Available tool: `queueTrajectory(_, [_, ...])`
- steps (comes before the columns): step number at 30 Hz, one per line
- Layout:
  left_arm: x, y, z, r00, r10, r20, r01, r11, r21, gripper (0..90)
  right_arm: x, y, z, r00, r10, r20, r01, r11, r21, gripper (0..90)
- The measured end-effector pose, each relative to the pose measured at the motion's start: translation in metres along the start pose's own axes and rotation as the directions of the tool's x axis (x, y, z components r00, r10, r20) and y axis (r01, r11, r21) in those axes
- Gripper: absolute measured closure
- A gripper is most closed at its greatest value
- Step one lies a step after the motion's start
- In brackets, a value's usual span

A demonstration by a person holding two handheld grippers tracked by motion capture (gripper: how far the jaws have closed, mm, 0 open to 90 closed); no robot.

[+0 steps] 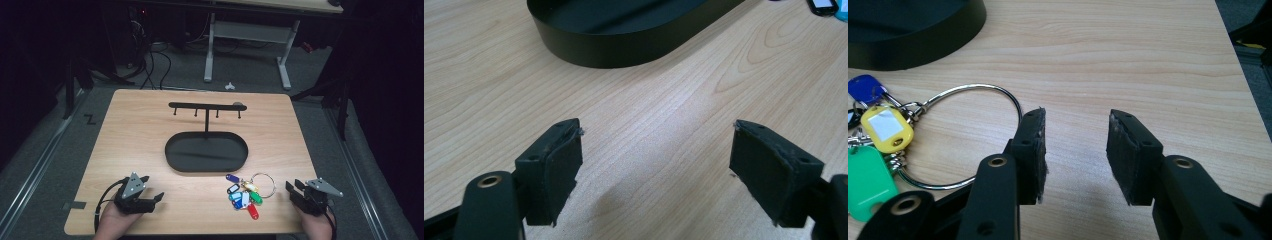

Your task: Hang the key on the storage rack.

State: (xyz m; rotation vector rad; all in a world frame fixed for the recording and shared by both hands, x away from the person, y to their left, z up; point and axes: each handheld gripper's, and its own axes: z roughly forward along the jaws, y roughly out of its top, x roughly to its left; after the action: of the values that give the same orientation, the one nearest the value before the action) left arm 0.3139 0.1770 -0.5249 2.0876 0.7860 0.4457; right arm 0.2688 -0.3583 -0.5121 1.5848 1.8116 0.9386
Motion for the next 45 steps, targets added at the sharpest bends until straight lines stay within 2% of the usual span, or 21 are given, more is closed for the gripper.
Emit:
queueTrajectory(6, [0.001,0.0,-0.001,1.0,-0.002,-0.002,0.002,1.0,-0.004,21.5,0.0,0.0,0.0,0.9999,-0.015,-0.004,0.015,1.0,0.007,56.7])
queueTrajectory(9, [-0.001,-0.001,-0.001,1.0,-0.002,0.005,0.002,1.0,-0.001,21.5,0.002,0.001,0.001,0.9997,-0.023,0.011,0.023,1.0,0.015,50.3])
queueTrajectory(11, [-0.002,-0.001,0.0,1.0,0.003,0.007,-0.003,1.0,-0.001,21.5,0.003,0.002,0.0,0.9996,-0.026,0.014,0.026,1.0,0.014,49.1])
queueTrajectory(13, [-0.003,-0.001,0.0,1.0,0.006,0.007,-0.006,1.0,-0.004,21.5,0.004,0.002,0.0,0.9994,-0.029,0.02,0.028,0.999,0.017,48.8])
queueTrajectory(14, [-0.002,0.0,0.0,0.9999,0.012,-0.005,-0.012,0.9999,-0.004,21.2,0.005,0.004,0.0,0.9991,-0.035,0.026,0.034,0.999,0.035,48.8])
queueTrajectory(18, [0.001,-0.001,-0.003,0.9999,-0.01,-0.008,0.01,0.9997,-0.023,20.9,0.005,0.008,-0.001,0.9984,-0.038,0.043,0.035,0.997,0.062,53.2])
queueTrajectory(19, [0.003,-0.001,-0.004,0.9999,-0.014,-0.008,0.014,0.9997,-0.022,20.5,0.004,0.012,-0.003,0.998,-0.029,0.057,0.024,0.996,0.082,55.5])
queueTrajectory(21, [0.004,-0.001,-0.004,0.9998,-0.02,-0.006,0.02,0.9995,-0.025,20.3,0.003,0.013,-0.003,0.998,-0.025,0.058,0.02,0.996,0.092,55.5])
queueTrajectory(23, [0.004,0.0,-0.005,0.9998,-0.017,-0.006,0.017,0.9994,-0.032,19.9,0.003,0.014,-0.005,0.9971,-0.052,0.055,0.044,0.989,0.138,52.9])
queueTrajectory(25, [0.004,0.0,-0.005,0.9998,-0.016,-0.009,0.016,0.9992,-0.036,19.7,0.003,0.014,-0.005,0.9977,-0.05,0.047,0.042,0.989,0.145,52.7])
queueTrajectory(27, [0.003,0.001,-0.005,0.9999,-0.011,-0.009,0.011,0.9992,-0.039,19.2,0.007,0.012,-0.005,0.996,-0.079,0.042,0.071,0.983,0.172,51.9])
queueTrajectory(30, [0.002,0.001,-0.005,1.0,-0.007,-0.006,0.007,0.9994,-0.035,19.2,0.009,0.012,-0.004,0.9954,-0.091,0.031,0.083,0.979,0.188,51.7])
queueTrajectory(33, [0.001,0.001,-0.004,1.0,-0.006,0.001,0.006,0.9995,-0.031,19.2,0.012,0.015,-0.003,0.9915,-0.129,0.01,0.123,0.964,0.235,52.8])
queueTrajectory(40, [0.001,0.001,-0.004,1.0,-0.003,0.001,0.003,0.9995,-0.031,19.0,0.013,0.022,-0.002,0.9913,-0.129,-0.026,0.131,0.95,0.284,54.0])
queueTrajectory(41, [0.001,0.001,-0.004,1.0,-0.003,0.001,0.003,0.9995,-0.03,19.0,0.013,0.024,-0.001,0.9901,-0.136,-0.033,0.14,0.945,0.296,54.1])
queueTrajectory(42, [0.001,0.001,-0.004,1.0,-0.002,0.002,0.003,0.9996,-0.029,19.0,0.013,0.024,-0.001,0.9901,-0.136,-0.033,0.14,0.945,0.296,54.1])
queueTrajectory(45, [0.001,0.001,-0.003,1.0,-0.001,0.008,0.001,0.9996,-0.027,19.0,0.016,0.029,0.001,0.9859,-0.162,-0.041,0.167,0.931,0.326,53.9])
